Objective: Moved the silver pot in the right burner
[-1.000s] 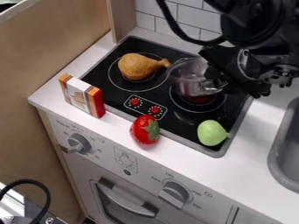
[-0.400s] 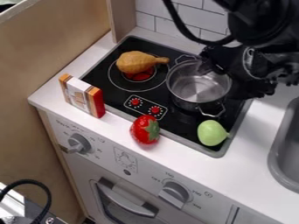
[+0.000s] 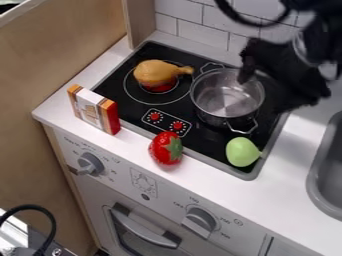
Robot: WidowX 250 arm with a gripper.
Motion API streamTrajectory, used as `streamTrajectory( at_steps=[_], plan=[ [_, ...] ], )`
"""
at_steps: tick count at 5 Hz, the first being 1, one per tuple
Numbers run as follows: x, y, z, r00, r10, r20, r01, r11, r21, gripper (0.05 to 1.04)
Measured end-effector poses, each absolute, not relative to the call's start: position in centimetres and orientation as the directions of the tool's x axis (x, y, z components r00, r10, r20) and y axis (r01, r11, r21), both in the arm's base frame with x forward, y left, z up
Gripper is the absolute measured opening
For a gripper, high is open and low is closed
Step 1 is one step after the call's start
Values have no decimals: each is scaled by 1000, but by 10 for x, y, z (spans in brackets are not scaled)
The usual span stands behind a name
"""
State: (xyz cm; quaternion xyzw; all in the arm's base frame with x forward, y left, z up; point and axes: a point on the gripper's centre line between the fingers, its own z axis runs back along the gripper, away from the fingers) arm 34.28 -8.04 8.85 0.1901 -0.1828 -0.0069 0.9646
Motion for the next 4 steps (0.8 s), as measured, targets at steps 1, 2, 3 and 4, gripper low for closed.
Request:
streamTrajectory(
  at_steps=[1,2,3,4],
  plan=[
    [340,-64,94,956,-37,291,-60,947,316,1000],
    [338,-47,93,971,-16,240,-55,956,288,1000],
    [335,-31,103,977,-8,212,-45,969,243,1000],
    [334,-16,109,980,-27,198,-16,976,215,1000]
  ],
)
